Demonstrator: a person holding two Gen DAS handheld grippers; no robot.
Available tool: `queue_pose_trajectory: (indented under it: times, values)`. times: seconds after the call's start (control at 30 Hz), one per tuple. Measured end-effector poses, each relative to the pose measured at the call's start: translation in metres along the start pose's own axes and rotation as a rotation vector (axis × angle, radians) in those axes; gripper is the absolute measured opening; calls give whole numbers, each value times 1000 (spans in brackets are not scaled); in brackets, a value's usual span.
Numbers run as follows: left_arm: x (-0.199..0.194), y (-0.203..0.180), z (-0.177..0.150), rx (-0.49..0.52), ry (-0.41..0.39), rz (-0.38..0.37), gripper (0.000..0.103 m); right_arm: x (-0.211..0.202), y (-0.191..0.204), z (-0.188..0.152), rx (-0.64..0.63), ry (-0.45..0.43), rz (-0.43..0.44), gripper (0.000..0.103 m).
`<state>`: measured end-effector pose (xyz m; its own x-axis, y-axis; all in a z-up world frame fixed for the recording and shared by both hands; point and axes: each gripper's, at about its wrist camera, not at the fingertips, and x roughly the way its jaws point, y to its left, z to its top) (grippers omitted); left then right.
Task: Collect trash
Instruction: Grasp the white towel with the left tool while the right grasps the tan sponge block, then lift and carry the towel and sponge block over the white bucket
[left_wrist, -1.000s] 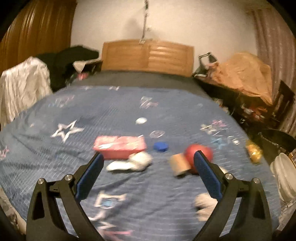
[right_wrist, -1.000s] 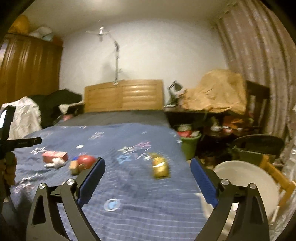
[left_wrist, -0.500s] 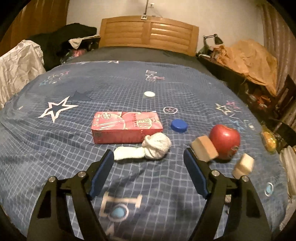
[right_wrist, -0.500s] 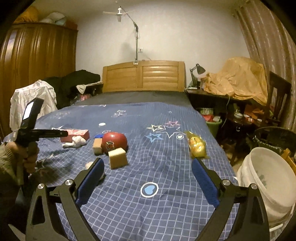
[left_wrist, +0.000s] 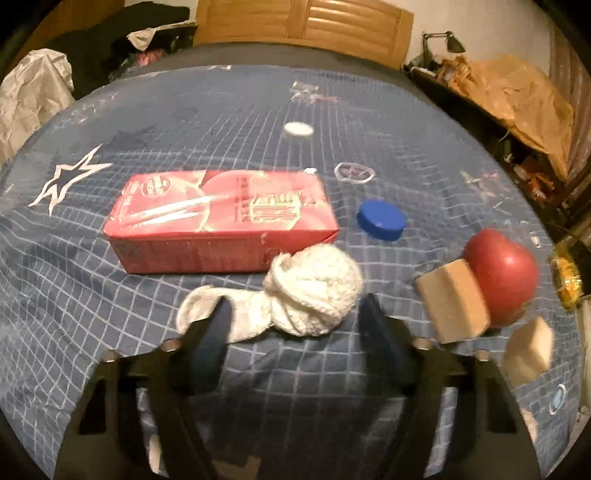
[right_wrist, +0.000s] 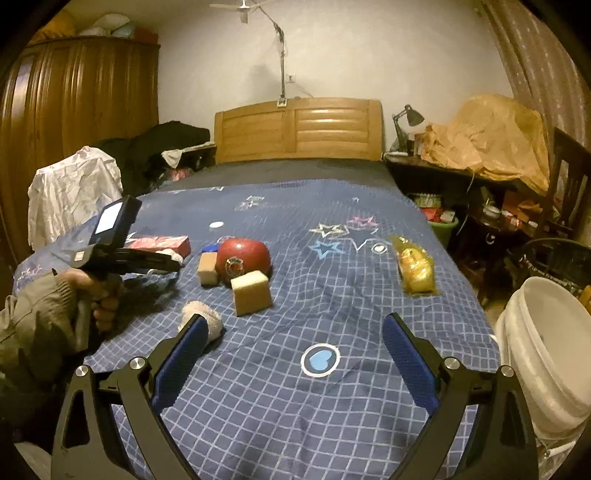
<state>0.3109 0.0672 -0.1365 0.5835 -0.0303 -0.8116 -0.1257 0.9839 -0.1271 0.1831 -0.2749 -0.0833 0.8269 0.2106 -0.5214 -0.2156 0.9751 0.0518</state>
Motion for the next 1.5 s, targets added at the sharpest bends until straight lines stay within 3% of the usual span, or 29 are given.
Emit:
queue_pose_trajectory:
  times: [0.03, 0.1, 0.23, 0.37, 0.43, 0.47, 0.5, 0.6, 0.7, 0.8, 0.93, 1.03, 1.1, 1.2, 1.5]
  values:
    - [-1, 2, 0, -3, -10, -10, 40, 2, 0, 0, 5, 8, 6, 95]
    - [-9, 6, -1, -18, -30, -53, 35, 3, 1, 2, 8, 18, 28, 95]
    - [-43, 13, -9, -35, -116, -50, 34, 6, 16, 13, -29, 12, 78, 93]
    - [-87, 29, -29, -72, -183, -73, 34, 21, 43, 30, -67, 46, 176, 85]
    - [-100, 37, -38, -99, -188, -93, 34, 45, 64, 44, -71, 103, 238, 72]
    - [-104, 40, -43, -112, -184, -100, 34, 58, 75, 51, -68, 132, 261, 60]
    - [-107, 43, -46, -120, -181, -103, 34, 69, 84, 57, -66, 156, 278, 57]
    - [-115, 53, -55, -142, -178, -112, 34, 122, 115, 68, -60, 301, 280, 54]
    - [-118, 61, -59, -137, -194, -114, 34, 172, 127, 65, 32, 445, 246, 54]
    - [-114, 69, -64, -157, -188, -133, 34, 202, 134, 61, 100, 499, 175, 54]
    - [-103, 78, -69, -173, -161, -158, 35, 226, 139, 59, 185, 482, 73, 54]
    - [-98, 84, -72, -175, -150, -176, 35, 238, 143, 63, 198, 479, 54, 50]
    - [-96, 91, -72, -188, -148, -187, 35, 244, 149, 65, 179, 484, 47, 26]
    - [-93, 98, -74, -209, -148, -192, 35, 244, 155, 65, 134, 483, 48, 24]
    - [-105, 95, -74, -199, -178, -164, 35, 195, 177, 89, 92, 377, 186, 23]
